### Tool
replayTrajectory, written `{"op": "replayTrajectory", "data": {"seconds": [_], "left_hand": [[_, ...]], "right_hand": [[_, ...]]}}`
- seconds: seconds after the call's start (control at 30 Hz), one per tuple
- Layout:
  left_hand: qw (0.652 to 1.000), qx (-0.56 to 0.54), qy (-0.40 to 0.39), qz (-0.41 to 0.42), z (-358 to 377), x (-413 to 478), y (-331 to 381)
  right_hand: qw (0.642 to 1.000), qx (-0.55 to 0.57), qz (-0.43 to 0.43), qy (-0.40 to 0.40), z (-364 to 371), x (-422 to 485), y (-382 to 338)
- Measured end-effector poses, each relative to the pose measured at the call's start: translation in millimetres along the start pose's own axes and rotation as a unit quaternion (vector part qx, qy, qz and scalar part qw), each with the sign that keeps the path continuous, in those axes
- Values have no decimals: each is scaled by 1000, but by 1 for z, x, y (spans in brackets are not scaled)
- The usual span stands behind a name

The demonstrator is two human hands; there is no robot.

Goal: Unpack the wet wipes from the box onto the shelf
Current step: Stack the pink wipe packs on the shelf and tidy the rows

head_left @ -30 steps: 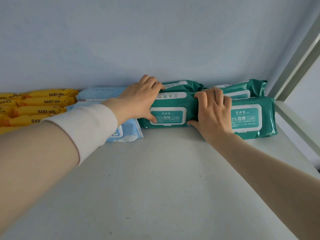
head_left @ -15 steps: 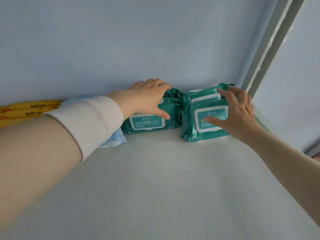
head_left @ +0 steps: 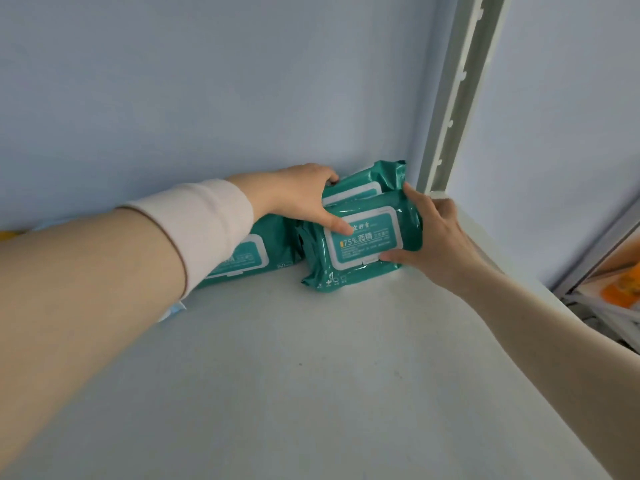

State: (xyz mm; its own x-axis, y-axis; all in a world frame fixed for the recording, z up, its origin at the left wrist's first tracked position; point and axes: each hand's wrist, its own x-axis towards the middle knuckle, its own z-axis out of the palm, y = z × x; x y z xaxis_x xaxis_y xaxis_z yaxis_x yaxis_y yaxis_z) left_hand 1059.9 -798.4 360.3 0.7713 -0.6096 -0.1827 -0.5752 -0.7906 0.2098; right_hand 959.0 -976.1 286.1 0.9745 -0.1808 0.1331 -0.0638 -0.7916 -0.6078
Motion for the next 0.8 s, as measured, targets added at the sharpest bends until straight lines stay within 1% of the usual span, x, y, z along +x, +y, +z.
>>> {"op": "replayTrajectory", "data": {"seconds": [0.07,0.27,0.5,0.57,0.63,0.7,0.8], "left_hand": [[1000,0,6,9,-3,0,0],[998,31,13,46,-6,2,0],[995,67,-2,73,-3,8,-4],[992,96,-4,79,1,7,-6],[991,106,5,87,5,7,-9],[990,99,14,95,7,8,-12],[989,98,14,106,6,10,-14]], "right_hand": [[1000,15,3,24,4,-1,2],[989,55,-17,134,27,-4,8],[976,103,-23,192,45,10,9],[974,142,-11,176,42,11,11],[972,186,-6,144,35,11,16],[977,186,10,107,27,13,22],[986,150,40,62,22,22,29]]}}
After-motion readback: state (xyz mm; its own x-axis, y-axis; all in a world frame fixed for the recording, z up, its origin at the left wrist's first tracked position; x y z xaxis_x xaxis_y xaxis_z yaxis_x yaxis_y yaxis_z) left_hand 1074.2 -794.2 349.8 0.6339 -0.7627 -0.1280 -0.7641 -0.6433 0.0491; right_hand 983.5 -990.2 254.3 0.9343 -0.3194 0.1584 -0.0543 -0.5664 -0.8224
